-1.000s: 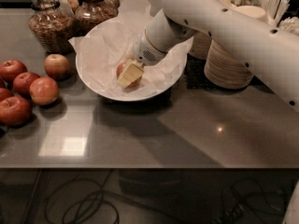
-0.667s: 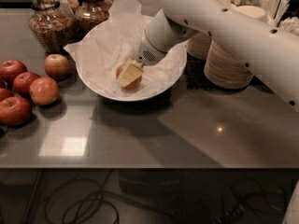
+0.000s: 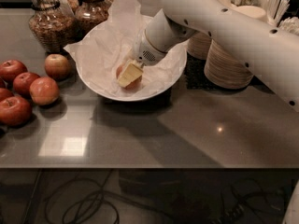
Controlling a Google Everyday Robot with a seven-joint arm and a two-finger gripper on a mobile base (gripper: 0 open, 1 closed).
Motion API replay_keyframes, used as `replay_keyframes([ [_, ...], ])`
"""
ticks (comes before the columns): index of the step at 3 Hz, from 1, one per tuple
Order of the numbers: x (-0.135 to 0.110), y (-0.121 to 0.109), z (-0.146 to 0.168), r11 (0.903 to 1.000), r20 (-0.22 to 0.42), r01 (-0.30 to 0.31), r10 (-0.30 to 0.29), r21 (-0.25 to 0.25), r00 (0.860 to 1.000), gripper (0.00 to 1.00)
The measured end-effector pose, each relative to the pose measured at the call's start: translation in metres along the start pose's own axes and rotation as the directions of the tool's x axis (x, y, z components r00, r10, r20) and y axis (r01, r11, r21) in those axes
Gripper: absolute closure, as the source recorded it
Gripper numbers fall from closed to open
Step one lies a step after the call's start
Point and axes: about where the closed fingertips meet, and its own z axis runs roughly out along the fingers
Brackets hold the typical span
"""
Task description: Pick apple from white bowl
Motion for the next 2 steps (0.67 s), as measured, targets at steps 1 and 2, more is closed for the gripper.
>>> replay_keyframes([
  [1, -0.003, 0.005, 0.0, 0.9998, 0.019, 0.007, -0.007, -0.019, 1.0, 1.0],
  [2, -0.019, 0.005, -0.021, 0.9996, 0.077, 0.029, -0.028, -0.007, 0.997, 1.0],
])
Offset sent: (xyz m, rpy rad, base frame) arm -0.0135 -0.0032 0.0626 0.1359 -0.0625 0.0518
